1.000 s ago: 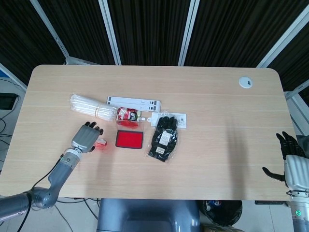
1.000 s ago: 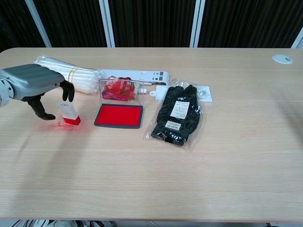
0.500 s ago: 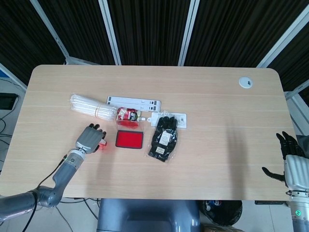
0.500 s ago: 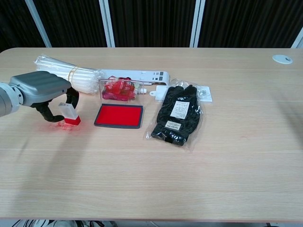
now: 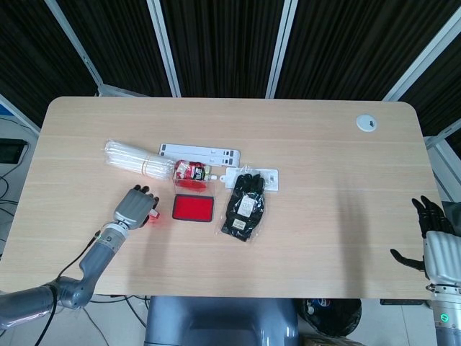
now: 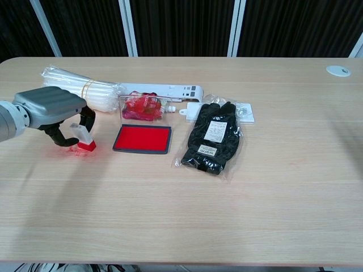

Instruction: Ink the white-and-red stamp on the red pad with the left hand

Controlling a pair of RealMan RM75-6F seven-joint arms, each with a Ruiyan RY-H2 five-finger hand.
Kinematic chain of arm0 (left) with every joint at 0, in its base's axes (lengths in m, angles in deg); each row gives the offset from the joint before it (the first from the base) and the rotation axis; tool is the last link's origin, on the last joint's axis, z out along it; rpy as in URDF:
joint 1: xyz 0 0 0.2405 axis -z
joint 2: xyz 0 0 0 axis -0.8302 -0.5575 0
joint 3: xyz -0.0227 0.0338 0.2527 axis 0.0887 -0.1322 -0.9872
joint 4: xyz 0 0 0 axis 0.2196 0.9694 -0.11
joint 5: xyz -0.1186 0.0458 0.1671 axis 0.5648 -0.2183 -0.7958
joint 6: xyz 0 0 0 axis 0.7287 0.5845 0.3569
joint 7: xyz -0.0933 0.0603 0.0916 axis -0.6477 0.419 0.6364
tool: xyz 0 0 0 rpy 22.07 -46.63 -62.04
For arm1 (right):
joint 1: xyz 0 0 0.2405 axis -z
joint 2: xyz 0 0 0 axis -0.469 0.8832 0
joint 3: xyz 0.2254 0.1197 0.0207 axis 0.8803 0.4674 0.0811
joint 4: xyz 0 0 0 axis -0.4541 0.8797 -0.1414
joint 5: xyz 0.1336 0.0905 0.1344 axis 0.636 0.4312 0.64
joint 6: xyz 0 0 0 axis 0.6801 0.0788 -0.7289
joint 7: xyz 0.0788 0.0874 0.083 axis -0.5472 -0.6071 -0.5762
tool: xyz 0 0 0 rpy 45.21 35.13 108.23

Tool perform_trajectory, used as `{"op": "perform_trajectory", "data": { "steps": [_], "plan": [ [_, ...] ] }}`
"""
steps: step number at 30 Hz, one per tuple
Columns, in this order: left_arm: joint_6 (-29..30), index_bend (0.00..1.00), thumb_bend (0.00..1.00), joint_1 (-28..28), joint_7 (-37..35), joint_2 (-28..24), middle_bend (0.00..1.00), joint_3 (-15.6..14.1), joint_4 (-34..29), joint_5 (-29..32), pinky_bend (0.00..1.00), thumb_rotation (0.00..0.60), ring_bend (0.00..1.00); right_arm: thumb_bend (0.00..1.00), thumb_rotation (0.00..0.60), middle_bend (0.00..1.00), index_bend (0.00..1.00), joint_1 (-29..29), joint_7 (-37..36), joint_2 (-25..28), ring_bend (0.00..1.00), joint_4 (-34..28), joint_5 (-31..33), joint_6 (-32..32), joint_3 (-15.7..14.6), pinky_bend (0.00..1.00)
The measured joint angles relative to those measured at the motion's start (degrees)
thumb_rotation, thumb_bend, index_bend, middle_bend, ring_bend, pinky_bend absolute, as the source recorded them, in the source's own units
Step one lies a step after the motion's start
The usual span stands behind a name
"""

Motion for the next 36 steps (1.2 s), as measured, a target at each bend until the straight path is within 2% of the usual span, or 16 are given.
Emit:
{"op": "perform_trajectory", "data": {
  "steps": [14,18,22,27,36],
  "plan": [
    [0.13,0.50,0.35,0.61,-0.38,0.73,0.49,-0.38,0.70,-0.27,0.29,0.600,0.23,0.03,0.600,0.00,0.00,-0.01,0.11,0.05,0.00,-0.38,0.18,0.08,0.03,0.18],
    [0.39,0.58,0.42,0.62,-0.28,0.80,0.56,-0.51,0.68,-0.29,0.36,0.600,0.31,0.03,0.600,0.00,0.00,0.00,0.11,0.08,0.00,-0.47,0.23,0.03,0.07,0.18],
    [1.40,0.66,0.48,0.44,-0.27,1.08,0.65,-0.60,0.90,-0.69,0.47,0.600,0.42,0.03,0.600,0.00,0.00,0.01,0.12,0.09,0.00,-0.54,0.26,0.04,0.07,0.18],
    [2.65,0.72,0.52,0.09,-0.70,1.44,0.70,-0.66,1.36,-1.37,0.60,0.600,0.53,0.03,0.600,0.00,0.00,0.06,0.03,0.09,0.00,-0.72,0.43,0.05,0.10,0.18],
    [3.31,0.74,0.54,0.05,-2.22,1.16,0.73,-0.09,0.26,-1.98,0.65,0.600,0.59,0.04,0.600,0.00,0.00,0.10,-0.09,0.13,0.00,-0.91,0.45,0.05,0.08,0.18]
  ]
}}
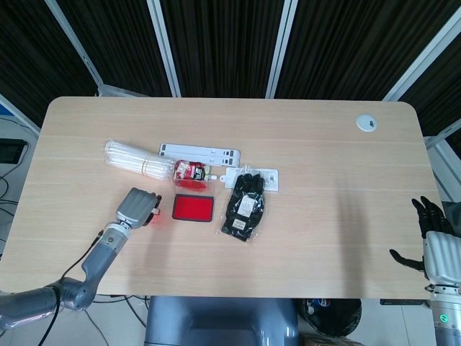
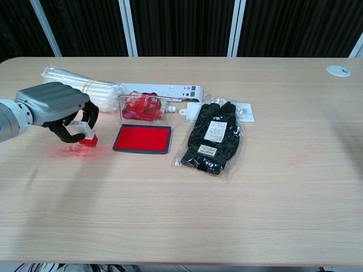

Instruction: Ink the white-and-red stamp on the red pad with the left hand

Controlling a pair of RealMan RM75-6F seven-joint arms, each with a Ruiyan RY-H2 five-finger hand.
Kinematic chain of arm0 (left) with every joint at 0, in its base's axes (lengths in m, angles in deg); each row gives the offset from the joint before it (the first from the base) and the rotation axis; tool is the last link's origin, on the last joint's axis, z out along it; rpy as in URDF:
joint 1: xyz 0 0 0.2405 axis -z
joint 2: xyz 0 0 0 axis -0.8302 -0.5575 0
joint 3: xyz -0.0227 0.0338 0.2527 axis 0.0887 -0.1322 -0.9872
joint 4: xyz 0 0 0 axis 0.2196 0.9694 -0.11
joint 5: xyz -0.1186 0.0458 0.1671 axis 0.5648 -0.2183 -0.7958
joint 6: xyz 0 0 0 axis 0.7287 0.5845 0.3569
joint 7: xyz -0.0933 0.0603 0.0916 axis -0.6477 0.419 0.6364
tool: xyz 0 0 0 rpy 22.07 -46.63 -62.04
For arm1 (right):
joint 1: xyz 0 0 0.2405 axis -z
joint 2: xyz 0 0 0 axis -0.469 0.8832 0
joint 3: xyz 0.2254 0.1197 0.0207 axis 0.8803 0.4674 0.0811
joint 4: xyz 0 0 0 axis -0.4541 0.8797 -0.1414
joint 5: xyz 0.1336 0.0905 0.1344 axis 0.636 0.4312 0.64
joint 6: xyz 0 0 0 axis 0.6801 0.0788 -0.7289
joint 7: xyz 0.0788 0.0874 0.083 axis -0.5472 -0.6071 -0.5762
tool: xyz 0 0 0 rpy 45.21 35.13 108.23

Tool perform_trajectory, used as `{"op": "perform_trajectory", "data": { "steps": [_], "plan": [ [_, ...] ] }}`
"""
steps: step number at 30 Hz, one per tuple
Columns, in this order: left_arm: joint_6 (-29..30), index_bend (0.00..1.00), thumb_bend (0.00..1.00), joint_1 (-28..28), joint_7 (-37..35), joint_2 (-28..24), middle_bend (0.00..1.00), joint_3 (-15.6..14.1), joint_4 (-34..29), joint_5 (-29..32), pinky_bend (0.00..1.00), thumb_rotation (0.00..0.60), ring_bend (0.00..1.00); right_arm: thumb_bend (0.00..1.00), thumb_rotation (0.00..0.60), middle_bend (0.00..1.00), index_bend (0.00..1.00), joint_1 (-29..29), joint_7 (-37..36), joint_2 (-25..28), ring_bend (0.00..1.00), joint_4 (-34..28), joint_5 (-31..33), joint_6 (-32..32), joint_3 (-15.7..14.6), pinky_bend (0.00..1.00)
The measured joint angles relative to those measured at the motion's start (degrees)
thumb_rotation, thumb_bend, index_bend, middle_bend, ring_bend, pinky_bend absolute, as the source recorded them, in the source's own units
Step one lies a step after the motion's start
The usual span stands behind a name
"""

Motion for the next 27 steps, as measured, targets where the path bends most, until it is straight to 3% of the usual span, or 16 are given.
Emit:
{"op": "perform_trajectory", "data": {
  "steps": [12,27],
  "plan": [
    [-1.60,0.74,0.54,3.34,2.64,0.49,0.74,3.67,-4.37,3.97,0.66,0.600,0.60,0.04,0.600,0.00,0.00,-0.04,-0.43,0.12,0.00,0.13,0.33,0.34,0.07,0.18],
    [-2.77,0.74,0.54,9.87,14.90,4.96,0.74,6.53,-5.35,17.82,0.66,0.600,0.60,0.04,0.600,0.00,0.00,-0.15,-1.47,0.37,0.00,0.15,1.13,1.25,0.19,0.18]
  ]
}}
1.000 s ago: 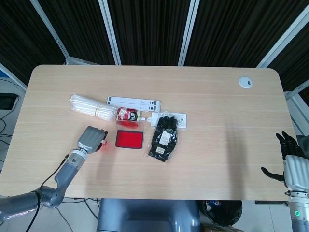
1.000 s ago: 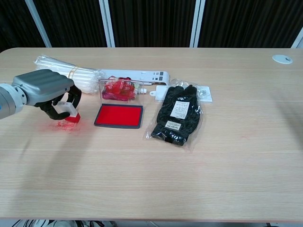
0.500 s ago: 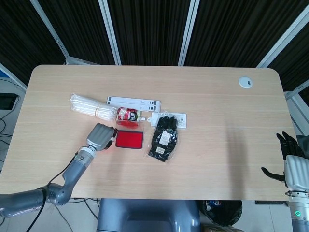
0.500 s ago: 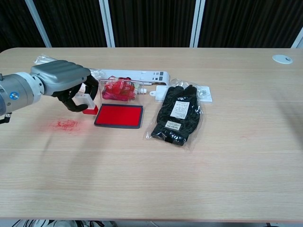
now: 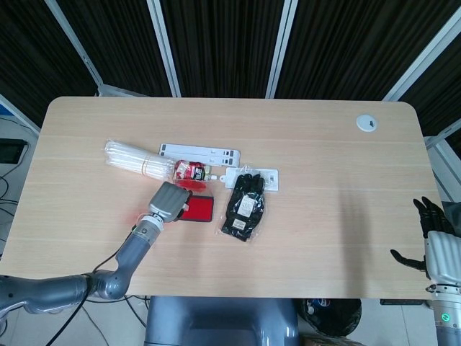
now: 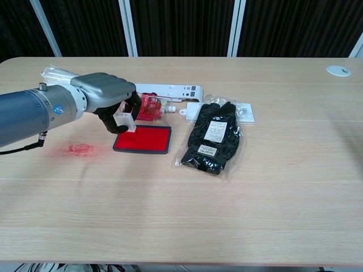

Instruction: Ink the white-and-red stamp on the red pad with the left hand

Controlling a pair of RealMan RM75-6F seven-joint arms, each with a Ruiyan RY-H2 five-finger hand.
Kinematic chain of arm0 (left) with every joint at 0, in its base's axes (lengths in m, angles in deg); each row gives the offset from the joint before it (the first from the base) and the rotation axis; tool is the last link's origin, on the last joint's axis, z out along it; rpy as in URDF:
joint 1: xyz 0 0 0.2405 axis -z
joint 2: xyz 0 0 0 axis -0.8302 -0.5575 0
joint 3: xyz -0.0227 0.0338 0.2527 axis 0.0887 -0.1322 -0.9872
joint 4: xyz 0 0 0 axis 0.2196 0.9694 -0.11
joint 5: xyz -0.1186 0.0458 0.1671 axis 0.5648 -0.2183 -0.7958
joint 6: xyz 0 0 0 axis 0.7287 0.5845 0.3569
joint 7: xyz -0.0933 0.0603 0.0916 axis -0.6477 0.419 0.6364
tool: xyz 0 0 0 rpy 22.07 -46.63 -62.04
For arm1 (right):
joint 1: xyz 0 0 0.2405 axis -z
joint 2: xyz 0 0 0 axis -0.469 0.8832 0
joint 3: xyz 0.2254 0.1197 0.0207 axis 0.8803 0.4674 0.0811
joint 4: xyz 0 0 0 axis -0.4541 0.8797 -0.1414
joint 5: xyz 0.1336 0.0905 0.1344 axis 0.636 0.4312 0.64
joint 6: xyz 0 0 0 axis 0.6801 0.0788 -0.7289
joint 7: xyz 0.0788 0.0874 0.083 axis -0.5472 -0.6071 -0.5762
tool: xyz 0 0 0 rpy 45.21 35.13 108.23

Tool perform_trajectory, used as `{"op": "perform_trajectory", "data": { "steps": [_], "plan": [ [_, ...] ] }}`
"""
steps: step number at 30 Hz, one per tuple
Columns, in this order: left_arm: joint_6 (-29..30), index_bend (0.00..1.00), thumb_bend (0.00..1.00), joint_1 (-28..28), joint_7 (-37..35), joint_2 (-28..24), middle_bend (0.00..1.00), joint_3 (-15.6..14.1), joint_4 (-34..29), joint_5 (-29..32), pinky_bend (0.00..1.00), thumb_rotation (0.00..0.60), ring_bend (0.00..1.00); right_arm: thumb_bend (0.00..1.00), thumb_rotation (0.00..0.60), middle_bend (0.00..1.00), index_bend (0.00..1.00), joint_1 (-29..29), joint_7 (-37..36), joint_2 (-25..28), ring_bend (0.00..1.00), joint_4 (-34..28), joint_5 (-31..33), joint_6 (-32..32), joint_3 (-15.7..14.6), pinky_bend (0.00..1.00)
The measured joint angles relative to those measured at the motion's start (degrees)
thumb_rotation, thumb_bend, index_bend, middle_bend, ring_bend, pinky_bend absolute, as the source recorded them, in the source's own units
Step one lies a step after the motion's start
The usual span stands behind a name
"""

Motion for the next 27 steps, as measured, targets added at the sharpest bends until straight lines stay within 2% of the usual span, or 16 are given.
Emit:
{"op": "perform_trajectory", "data": {
  "steps": [10,27],
  "plan": [
    [1.37,0.74,0.54,3.25,5.04,2.70,0.74,0.04,0.81,6.77,0.66,0.600,0.60,0.04,0.600,0.00,0.00,-0.10,-0.52,0.18,0.00,0.04,0.36,0.48,0.07,0.18],
    [1.89,0.75,0.55,5.35,6.36,5.34,0.74,-1.67,4.10,10.02,0.66,0.600,0.60,0.04,0.600,0.00,0.00,-0.21,-0.99,0.23,0.00,0.08,0.60,0.87,0.10,0.18]
  ]
}}
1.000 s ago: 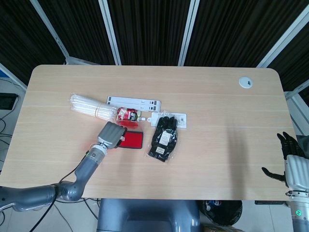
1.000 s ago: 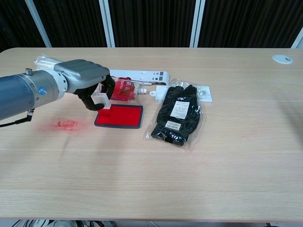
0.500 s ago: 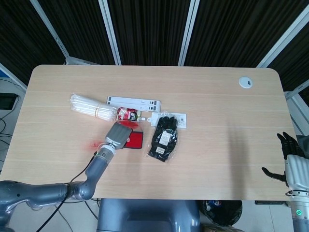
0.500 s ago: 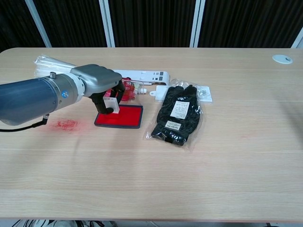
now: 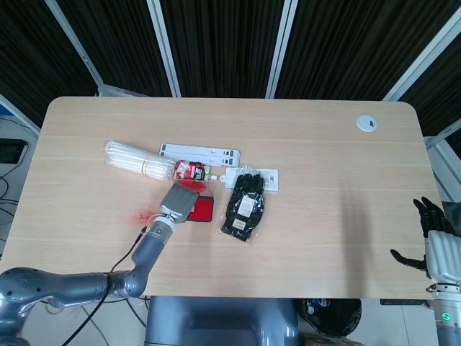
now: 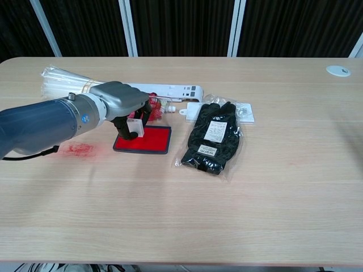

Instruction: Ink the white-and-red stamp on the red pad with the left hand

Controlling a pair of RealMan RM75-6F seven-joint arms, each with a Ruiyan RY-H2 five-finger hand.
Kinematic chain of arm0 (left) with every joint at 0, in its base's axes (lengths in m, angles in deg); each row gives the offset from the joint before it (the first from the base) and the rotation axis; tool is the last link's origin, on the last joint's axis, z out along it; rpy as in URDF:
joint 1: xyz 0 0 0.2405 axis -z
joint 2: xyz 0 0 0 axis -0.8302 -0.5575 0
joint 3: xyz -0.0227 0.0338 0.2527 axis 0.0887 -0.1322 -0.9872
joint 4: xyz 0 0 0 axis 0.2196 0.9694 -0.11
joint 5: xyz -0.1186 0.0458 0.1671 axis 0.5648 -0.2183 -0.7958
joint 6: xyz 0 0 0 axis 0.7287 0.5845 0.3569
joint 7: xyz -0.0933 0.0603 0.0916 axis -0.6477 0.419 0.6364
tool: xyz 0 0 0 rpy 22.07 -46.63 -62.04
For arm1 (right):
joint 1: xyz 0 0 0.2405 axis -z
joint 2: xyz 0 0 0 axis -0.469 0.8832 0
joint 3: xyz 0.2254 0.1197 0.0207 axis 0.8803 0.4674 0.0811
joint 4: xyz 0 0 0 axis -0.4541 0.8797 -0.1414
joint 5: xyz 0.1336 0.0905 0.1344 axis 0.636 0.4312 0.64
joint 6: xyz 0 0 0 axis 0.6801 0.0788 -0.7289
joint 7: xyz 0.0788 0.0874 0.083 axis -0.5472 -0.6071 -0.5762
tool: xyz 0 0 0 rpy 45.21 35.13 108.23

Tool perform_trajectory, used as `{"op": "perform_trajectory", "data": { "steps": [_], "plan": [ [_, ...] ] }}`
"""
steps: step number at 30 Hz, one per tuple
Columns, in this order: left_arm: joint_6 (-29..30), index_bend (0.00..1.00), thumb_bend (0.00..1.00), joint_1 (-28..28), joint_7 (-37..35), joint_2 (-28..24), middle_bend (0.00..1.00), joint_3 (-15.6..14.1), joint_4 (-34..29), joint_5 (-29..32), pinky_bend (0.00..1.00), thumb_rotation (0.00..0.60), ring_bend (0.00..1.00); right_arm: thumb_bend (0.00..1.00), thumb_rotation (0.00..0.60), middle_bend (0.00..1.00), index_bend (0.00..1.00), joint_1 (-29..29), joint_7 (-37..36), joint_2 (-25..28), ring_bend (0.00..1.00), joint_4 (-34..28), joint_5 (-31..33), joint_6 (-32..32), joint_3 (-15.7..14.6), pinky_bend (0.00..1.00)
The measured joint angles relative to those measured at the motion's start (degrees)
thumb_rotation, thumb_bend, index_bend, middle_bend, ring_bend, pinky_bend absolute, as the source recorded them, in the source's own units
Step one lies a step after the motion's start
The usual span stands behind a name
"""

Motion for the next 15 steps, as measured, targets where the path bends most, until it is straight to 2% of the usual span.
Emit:
{"op": "perform_trajectory", "data": {
  "steps": [15],
  "plan": [
    [0.28,0.75,0.55,0.37,-1.36,0.79,0.75,-1.06,1.28,-0.16,0.67,0.600,0.61,0.05,0.600,0.00,0.00,0.11,-0.41,-0.20,0.00,0.14,-0.26,-0.43,0.05,0.18]
  ]
}}
